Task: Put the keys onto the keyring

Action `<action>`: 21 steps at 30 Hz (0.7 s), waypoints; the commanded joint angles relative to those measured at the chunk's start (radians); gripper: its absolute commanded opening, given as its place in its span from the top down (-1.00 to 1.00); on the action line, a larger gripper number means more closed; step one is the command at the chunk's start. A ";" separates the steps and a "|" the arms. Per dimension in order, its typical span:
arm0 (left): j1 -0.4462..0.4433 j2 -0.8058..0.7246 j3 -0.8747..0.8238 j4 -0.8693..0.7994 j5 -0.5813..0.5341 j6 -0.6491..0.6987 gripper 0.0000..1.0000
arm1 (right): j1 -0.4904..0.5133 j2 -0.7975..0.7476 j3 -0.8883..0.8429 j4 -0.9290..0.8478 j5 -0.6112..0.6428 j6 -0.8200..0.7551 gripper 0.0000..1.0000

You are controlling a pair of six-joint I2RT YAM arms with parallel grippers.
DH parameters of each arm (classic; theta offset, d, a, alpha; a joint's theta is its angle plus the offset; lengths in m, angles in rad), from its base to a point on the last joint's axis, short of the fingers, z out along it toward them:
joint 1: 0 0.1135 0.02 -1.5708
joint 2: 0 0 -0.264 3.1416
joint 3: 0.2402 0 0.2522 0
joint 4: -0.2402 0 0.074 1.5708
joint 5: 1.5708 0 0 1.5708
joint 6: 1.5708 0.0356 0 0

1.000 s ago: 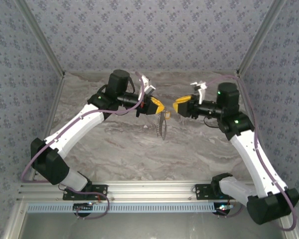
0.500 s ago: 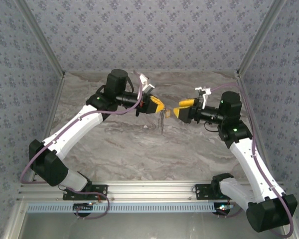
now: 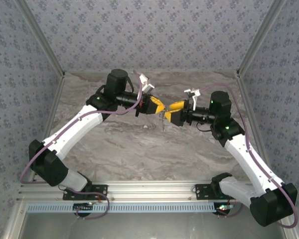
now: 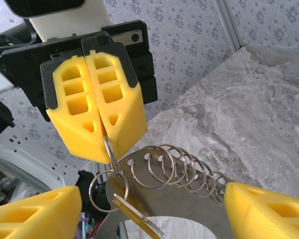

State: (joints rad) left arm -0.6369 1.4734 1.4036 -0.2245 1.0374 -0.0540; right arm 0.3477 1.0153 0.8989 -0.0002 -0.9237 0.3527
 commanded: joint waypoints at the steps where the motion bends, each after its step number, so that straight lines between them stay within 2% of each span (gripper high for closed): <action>1: -0.009 -0.039 0.031 0.050 0.046 -0.011 1.00 | 0.004 -0.012 -0.011 0.029 -0.004 -0.014 -0.43; 4: -0.008 -0.040 0.033 0.054 0.053 -0.017 1.00 | 0.004 -0.026 -0.032 0.026 -0.019 -0.012 -0.29; 10: -0.008 -0.045 0.035 0.054 0.055 -0.015 1.00 | 0.001 -0.052 -0.067 0.056 -0.033 0.012 0.16; 14: -0.008 -0.049 0.031 0.053 0.052 -0.015 1.00 | 0.001 -0.057 -0.074 0.072 -0.040 0.027 0.49; 18: -0.008 -0.054 0.025 0.053 0.047 -0.014 1.00 | 0.000 -0.058 -0.072 0.088 -0.053 0.043 0.93; 21: -0.009 -0.058 0.018 0.063 0.034 -0.015 1.00 | 0.000 -0.059 -0.071 0.093 -0.051 0.046 1.00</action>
State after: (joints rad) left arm -0.6373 1.4601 1.4044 -0.2043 1.0492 -0.0654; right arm 0.3492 0.9703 0.8261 0.0612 -0.9604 0.3878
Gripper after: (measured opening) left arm 0.042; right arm 0.071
